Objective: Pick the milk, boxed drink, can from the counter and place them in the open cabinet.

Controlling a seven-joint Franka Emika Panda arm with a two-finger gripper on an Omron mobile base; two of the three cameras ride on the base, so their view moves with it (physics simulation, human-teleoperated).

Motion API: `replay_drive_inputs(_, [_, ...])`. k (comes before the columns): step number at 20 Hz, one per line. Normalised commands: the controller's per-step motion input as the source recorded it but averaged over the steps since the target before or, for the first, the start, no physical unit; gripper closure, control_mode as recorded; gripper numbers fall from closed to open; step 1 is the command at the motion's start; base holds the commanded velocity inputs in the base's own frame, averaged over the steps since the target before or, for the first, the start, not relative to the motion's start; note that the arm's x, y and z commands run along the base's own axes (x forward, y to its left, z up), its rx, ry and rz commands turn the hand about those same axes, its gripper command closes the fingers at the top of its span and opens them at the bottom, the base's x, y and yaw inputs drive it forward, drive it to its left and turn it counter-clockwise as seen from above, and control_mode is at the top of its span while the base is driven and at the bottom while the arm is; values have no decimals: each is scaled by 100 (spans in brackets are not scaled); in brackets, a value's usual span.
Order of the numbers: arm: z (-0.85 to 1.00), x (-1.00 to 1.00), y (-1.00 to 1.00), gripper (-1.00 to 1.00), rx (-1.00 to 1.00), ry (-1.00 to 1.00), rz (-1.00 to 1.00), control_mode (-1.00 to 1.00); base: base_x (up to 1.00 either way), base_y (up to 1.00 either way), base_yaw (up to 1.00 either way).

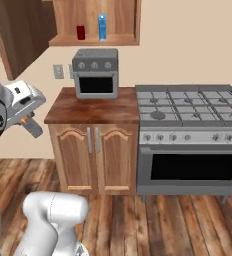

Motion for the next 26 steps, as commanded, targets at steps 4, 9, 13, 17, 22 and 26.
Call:
replay_drive_inputs(4, [0,0,0,100,0,0,0,100,86,-3,-2])
replay_drive_inputs(9, [0,0,0,100,0,0,0,100,100,0,-3])
replay_drive_inputs(13, [0,0,0,100,0,0,0,100,96,-1,0])
replay_drive_inputs(17, [0,0,0,100,0,0,0,100,49,-27,0])
replay_drive_inputs(22, [0,0,0,100,0,0,0,100,1,-68,0])
replay_drive_inputs(26, [0,0,0,100,0,0,0,100,16,-42,0])
